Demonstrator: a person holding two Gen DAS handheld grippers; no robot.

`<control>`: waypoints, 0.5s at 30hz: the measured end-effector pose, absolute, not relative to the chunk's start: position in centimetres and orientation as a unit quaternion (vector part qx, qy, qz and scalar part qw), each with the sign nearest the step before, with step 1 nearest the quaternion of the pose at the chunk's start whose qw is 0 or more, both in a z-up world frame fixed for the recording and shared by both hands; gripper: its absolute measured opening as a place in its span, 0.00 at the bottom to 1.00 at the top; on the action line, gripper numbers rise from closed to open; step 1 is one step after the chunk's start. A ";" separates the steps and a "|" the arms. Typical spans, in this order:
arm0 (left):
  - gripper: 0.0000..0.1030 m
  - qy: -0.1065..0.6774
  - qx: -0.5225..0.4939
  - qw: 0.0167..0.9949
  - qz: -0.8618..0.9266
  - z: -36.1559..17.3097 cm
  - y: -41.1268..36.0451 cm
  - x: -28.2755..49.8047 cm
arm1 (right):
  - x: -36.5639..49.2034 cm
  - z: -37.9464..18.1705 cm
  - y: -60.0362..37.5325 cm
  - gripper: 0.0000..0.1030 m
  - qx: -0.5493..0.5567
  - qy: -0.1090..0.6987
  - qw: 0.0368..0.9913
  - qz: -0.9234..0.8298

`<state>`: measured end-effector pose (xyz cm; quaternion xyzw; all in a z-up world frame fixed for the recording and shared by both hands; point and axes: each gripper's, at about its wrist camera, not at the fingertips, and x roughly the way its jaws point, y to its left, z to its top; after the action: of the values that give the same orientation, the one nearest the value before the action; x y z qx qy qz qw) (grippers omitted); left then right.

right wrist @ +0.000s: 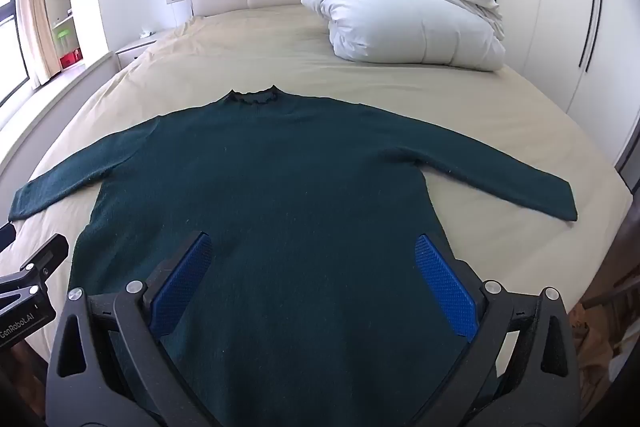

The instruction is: Fold small clothes

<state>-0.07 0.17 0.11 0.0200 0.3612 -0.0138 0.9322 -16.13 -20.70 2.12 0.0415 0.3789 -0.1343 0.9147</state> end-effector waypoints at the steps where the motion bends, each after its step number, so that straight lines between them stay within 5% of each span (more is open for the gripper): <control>1: 1.00 0.361 0.019 0.932 -0.014 0.2 0.2 -0.1 | -16.1 2.1 -20.7 1.00 0.041 0.379 0.914 -0.135; 15: 1.00 0.376 0.018 0.926 -0.012 -0.8 0.0 -0.1 | -16.2 2.0 -20.6 1.00 0.040 0.380 0.914 -0.133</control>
<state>-0.10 -0.04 -0.83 0.0181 0.3759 -0.0124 0.9264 -16.22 -20.65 2.03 0.0400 0.3804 -0.1333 0.9143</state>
